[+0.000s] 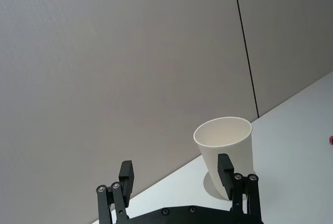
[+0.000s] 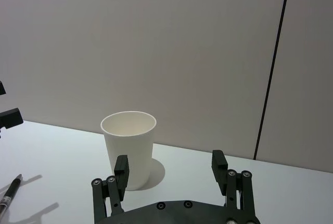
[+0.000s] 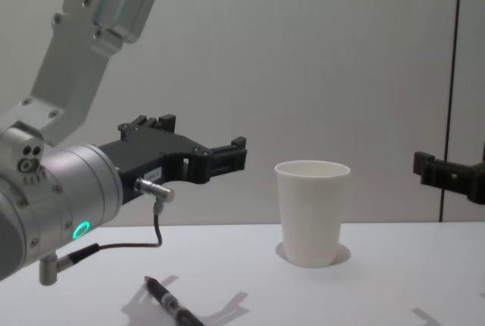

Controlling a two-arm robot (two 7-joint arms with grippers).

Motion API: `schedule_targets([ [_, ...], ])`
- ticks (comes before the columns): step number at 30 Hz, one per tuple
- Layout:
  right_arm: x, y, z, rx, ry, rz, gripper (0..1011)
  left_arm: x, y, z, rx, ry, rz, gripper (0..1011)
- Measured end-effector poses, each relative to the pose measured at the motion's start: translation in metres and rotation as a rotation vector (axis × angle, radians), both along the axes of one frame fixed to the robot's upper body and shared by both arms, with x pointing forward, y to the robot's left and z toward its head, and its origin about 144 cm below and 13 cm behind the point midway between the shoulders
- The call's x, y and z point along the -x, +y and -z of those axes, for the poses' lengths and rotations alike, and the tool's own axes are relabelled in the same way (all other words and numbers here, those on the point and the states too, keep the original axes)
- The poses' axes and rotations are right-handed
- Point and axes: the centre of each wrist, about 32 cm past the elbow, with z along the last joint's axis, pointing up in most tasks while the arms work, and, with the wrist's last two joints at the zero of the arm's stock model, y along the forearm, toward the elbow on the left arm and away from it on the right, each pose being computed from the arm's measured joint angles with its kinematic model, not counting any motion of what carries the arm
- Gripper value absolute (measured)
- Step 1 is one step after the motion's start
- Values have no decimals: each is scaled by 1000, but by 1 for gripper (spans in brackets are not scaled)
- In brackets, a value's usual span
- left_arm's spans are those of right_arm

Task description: Place the pen into the pen holder.

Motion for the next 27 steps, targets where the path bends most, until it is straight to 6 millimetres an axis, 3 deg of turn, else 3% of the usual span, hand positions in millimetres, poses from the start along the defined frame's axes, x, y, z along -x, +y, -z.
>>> schedule_targets([
  [27,0,0,0,0,0,0,1002,0,0,0,0,0,0,1001],
])
